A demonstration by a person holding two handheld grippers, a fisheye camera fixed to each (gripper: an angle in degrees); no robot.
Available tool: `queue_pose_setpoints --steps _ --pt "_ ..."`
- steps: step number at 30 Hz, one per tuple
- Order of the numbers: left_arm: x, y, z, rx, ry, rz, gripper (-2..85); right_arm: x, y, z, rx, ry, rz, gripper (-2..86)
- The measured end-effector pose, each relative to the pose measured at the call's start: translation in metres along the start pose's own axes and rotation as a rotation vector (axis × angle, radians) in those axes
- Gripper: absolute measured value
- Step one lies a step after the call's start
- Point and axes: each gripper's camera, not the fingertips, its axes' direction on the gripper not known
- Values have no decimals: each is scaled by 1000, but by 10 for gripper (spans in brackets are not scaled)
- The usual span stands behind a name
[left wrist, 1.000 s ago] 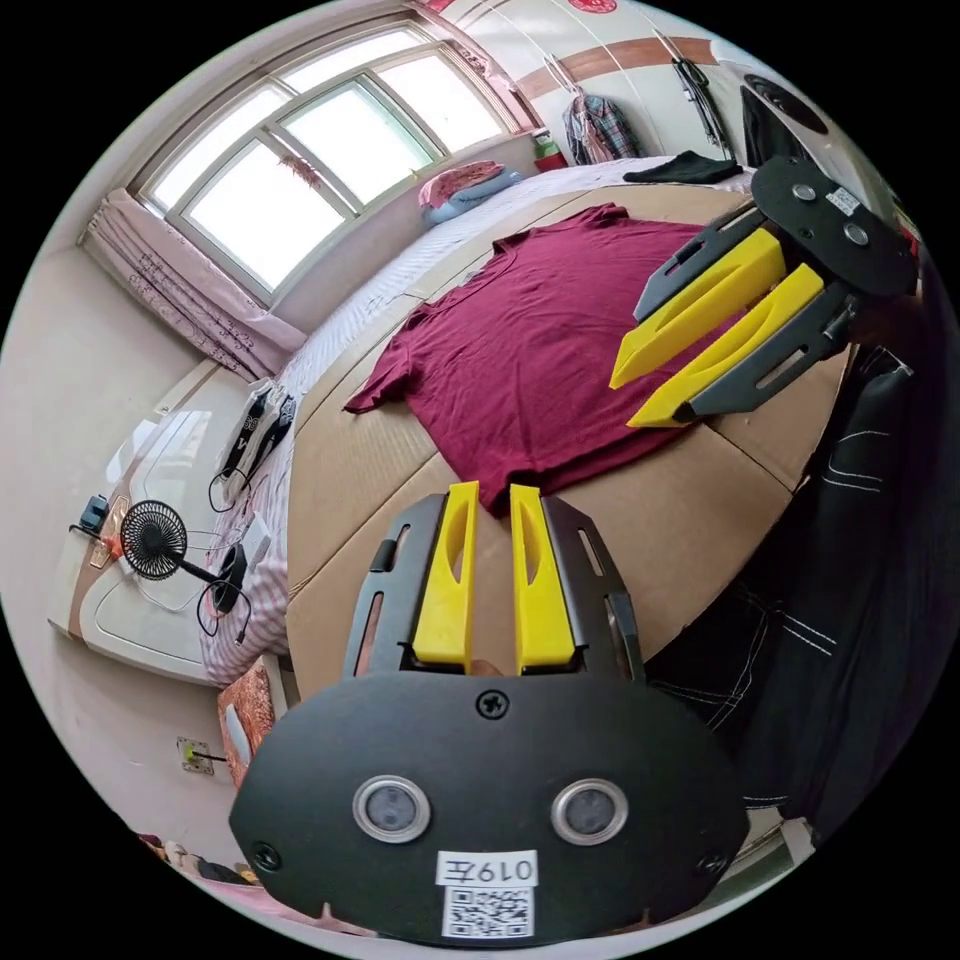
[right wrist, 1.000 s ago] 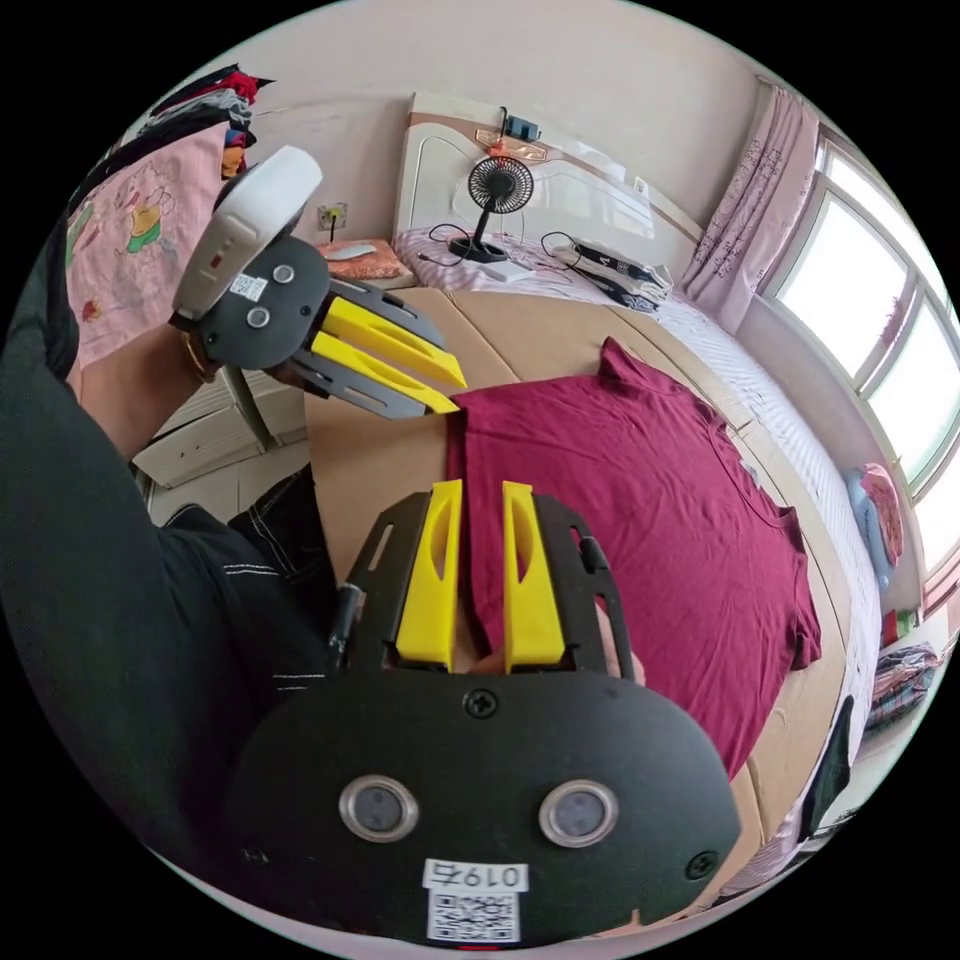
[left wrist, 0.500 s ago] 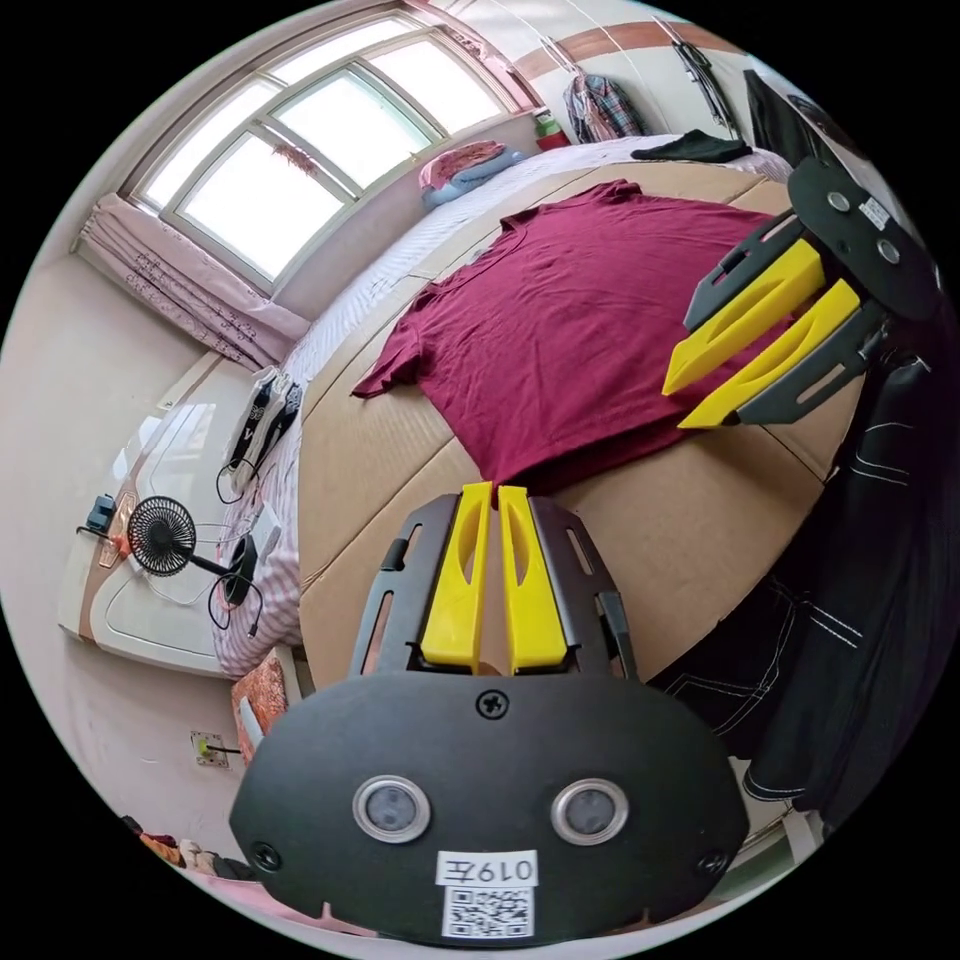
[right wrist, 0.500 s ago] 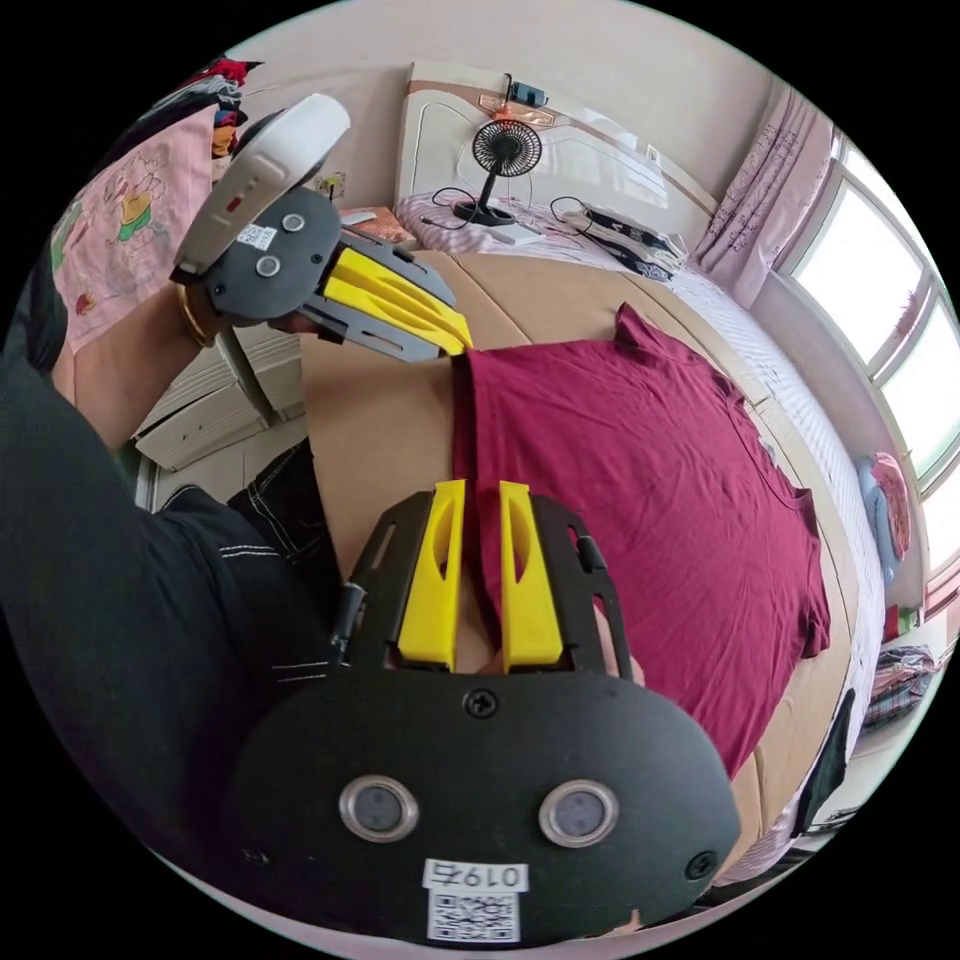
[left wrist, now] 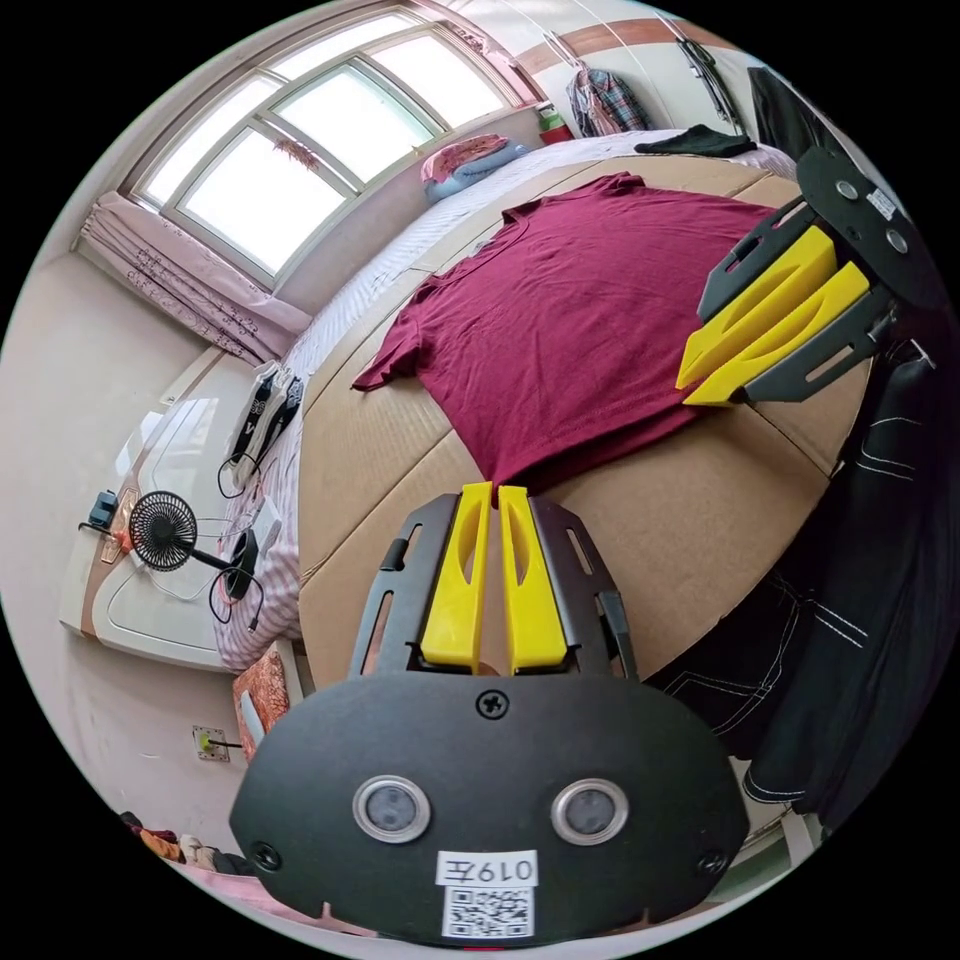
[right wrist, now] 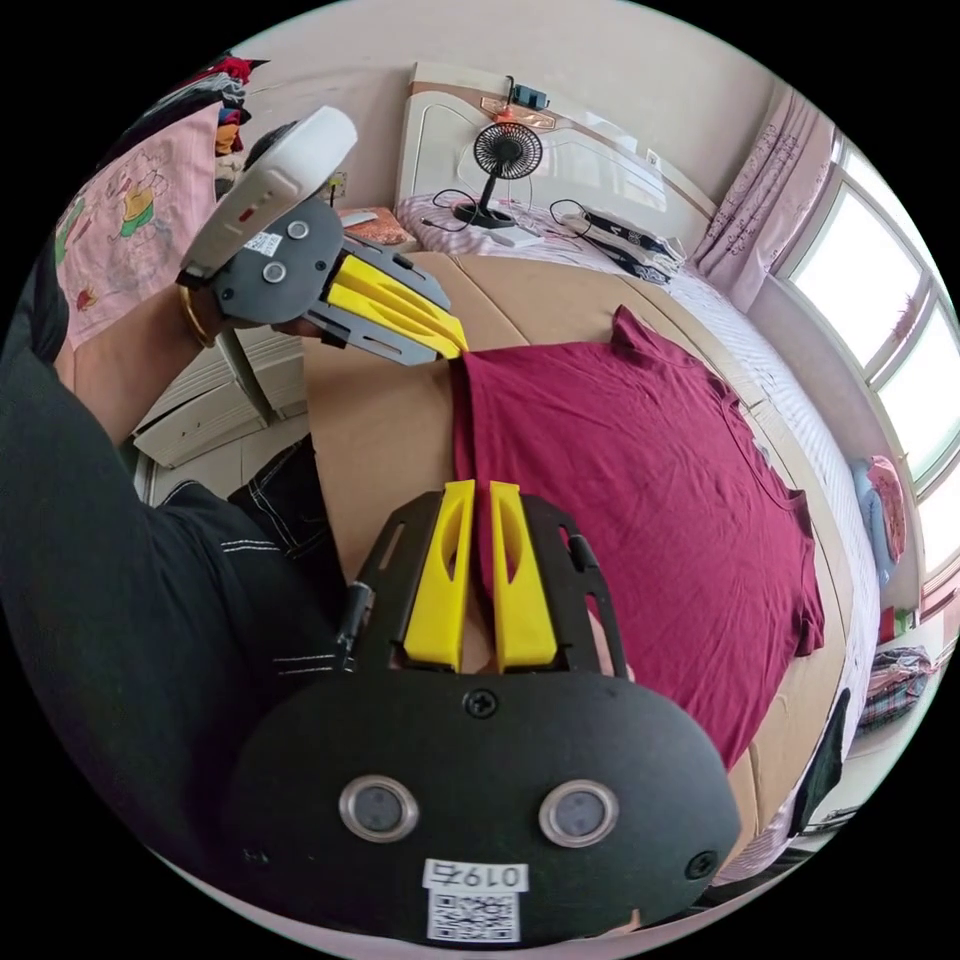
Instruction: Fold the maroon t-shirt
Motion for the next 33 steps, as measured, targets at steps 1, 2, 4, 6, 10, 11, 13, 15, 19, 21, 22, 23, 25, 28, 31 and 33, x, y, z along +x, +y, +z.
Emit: queue_pose_setpoints --steps 1,2,4,6,10,11,13,15,19,21,22,23,25,28,31,33 --pt "0 1 1 0 0 0 5 -2 -3 1 -3 5 -2 34" --pt "-1 2 2 0 0 -3 5 -3 -7 3 -10 12 -4 33" --pt "-3 4 3 1 4 -7 5 -6 -11 6 -13 14 -9 32" --pt "-4 6 5 3 6 -10 4 -8 -15 9 -20 15 -8 28" --pt "-5 10 8 4 7 -11 4 -11 -23 11 -21 28 -9 9" --pt "-6 10 9 4 10 -13 3 -12 -26 11 -21 37 -7 3" --pt "-7 11 11 5 12 -14 3 -12 -29 13 -25 48 -3 -4" --pt "-7 12 13 4 12 -11 3 -13 -33 17 -32 45 -10 -7" --pt "-8 13 16 4 11 -11 3 -14 -40 23 -39 28 -14 -8" --pt "-9 14 18 4 14 -12 3 -15 -43 25 -42 26 -18 -9" --pt "-9 14 18 4 14 -12 2 -15 -45 26 -42 25 -21 -9" --pt "-9 14 19 4 14 -12 2 -14 -46 27 -42 20 -22 -9" --pt "-10 14 21 2 15 -14 2 -13 -48 24 -26 -10 -21 -9" --pt "-12 14 22 -3 7 -16 2 -11 -51 19 0 -97 -30 -9" --pt "-14 15 23 -10 21 -14 2 -12 -52 27 -29 -100 -58 -9" --pt "-12 14 26 -18 19 4 3 -13 -52 32 -42 -99 -62 -9"
